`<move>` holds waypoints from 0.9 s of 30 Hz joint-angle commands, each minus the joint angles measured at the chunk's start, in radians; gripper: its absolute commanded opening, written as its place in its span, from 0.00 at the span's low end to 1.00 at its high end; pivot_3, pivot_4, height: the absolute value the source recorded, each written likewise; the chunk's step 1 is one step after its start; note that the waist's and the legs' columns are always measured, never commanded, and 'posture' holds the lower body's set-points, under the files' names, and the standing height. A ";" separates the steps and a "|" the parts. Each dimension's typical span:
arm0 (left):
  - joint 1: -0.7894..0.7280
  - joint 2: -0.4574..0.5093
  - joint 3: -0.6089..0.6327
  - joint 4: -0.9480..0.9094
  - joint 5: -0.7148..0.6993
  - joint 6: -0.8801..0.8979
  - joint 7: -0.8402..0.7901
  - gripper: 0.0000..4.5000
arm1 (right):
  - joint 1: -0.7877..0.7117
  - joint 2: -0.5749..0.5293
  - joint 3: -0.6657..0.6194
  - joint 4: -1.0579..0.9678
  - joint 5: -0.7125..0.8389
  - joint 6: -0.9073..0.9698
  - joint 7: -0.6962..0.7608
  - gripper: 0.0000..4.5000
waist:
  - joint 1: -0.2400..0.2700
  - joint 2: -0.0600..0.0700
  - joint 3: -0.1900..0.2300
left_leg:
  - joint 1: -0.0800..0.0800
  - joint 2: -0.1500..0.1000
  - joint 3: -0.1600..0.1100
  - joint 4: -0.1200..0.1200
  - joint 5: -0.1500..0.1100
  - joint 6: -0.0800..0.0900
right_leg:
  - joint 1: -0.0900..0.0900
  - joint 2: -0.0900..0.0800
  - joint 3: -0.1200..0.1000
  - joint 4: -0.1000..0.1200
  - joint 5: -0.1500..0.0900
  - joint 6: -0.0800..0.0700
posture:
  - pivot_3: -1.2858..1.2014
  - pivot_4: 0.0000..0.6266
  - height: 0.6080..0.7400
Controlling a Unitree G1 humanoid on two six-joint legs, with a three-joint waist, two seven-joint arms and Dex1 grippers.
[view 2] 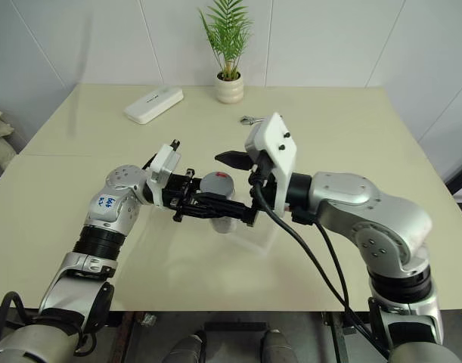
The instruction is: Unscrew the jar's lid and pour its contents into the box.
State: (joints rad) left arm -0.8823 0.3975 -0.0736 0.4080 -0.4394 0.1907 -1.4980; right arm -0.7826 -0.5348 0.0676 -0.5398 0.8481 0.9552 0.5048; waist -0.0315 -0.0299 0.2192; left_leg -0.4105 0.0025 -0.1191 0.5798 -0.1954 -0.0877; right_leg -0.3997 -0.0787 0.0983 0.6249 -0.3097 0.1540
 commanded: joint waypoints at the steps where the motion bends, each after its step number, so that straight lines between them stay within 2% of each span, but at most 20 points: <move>1: -0.028 -0.005 0.005 -0.013 0.001 -0.017 0.000 0.44 | -0.027 0.026 0.050 0.016 -0.077 -0.056 0.004 0.99 | 0.000 0.000 0.000 | 0.000 0.000 0.000 0.000 0.000 0.000 | 0.000 0.000 0.000 0.000 0.000 0.000 | 0.52 0.24 1.00; 7: -0.024 -0.007 0.006 -0.021 0.000 -0.017 0.003 0.44 | -0.058 0.071 0.101 0.113 -0.197 -0.131 0.019 0.99 | -0.001 0.000 0.000 | 0.000 0.000 0.000 0.000 0.000 0.000 | 0.000 0.000 0.000 0.000 0.000 0.000 | 0.52 0.24 1.00; 15: -0.020 -0.005 0.008 -0.023 0.000 -0.018 0.007 0.44 | -0.065 0.088 0.096 0.140 -0.237 -0.151 0.047 0.99 | -0.001 0.000 0.000 | 0.000 0.000 0.000 0.000 0.000 0.000 | 0.000 0.000 0.000 0.000 0.000 0.000 | 0.52 0.24 1.00; 27: -0.012 0.000 0.009 -0.032 -0.002 -0.019 0.009 0.44 | 0.013 -0.003 0.004 0.061 -0.213 -0.085 0.041 0.99 | 0.001 0.000 0.000 | 0.000 0.000 -0.001 0.000 0.000 0.000 | 0.000 0.000 0.000 0.000 0.000 0.000 | 0.52 0.24 1.00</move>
State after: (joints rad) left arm -0.8871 0.3941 -0.0777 0.4081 -0.4282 0.1877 -1.4702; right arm -0.7756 -0.5077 0.1447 -0.4605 0.6430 0.8584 0.5587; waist -0.0302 -0.0299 0.2192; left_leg -0.4108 0.0024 -0.1197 0.5796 -0.1954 -0.0878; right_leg -0.3998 -0.0788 0.0979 0.6251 -0.3098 0.1541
